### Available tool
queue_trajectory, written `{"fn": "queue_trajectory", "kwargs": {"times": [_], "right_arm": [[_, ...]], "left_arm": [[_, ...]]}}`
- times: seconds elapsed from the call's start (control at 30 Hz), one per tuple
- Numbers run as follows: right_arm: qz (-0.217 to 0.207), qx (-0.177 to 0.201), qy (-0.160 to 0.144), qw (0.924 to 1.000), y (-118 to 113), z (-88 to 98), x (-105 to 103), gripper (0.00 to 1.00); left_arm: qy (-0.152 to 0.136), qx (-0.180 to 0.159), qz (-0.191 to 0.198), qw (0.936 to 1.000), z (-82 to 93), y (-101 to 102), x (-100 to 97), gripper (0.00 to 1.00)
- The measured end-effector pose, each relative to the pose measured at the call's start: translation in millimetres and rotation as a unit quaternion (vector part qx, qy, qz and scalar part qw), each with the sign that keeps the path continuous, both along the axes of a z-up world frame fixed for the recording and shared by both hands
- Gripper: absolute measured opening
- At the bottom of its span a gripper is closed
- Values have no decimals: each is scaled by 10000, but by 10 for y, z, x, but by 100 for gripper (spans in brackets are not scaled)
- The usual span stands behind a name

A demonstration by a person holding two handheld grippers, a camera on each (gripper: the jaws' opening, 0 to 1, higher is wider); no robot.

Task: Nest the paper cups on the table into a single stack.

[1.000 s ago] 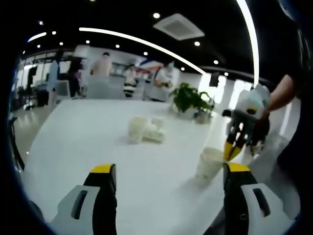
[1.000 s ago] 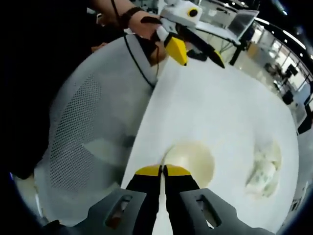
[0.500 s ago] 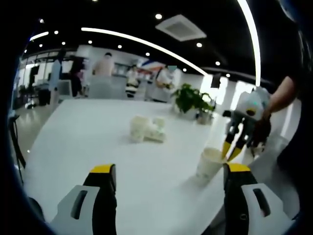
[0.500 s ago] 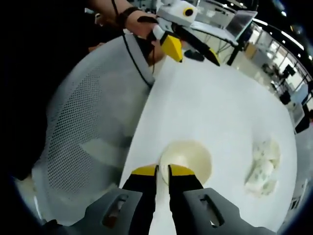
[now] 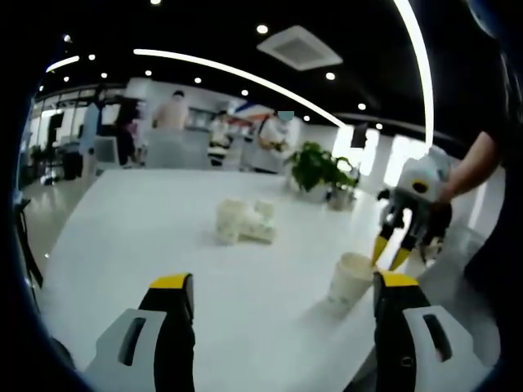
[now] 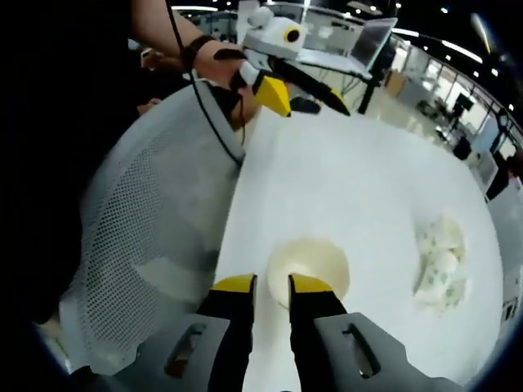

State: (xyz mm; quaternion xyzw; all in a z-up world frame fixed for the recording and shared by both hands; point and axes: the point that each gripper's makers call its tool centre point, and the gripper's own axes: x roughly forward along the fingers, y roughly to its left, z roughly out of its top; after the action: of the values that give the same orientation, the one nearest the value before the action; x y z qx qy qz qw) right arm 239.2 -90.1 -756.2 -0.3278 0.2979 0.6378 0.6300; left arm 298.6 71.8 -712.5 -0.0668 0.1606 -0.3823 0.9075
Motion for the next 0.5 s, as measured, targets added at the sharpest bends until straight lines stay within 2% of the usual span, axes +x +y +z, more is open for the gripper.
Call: {"fn": "queue_trajectory", "kwargs": {"times": [0.07, 0.17, 0.27, 0.4, 0.5], "right_arm": [[-142, 100, 79, 9998, -13, 27, 11, 12], [-534, 565, 141, 9969, -33, 174, 78, 12], [-984, 1217, 181, 9875, -55, 399, 159, 12], [-1312, 1328, -74, 9824, -222, 488, 279, 10], [-1526, 1373, -90, 9787, -318, 496, 336, 9]], "left_arm": [[1, -7, -2, 10000, 6, 0, 4, 89], [18, 9, -30, 10000, -1, 6, 27, 89], [27, -23, -13, 10000, 7, 12, 42, 89], [52, -10, -46, 10000, 3, 0, 48, 89], [43, -5, -73, 10000, 11, -14, 70, 89]]}}
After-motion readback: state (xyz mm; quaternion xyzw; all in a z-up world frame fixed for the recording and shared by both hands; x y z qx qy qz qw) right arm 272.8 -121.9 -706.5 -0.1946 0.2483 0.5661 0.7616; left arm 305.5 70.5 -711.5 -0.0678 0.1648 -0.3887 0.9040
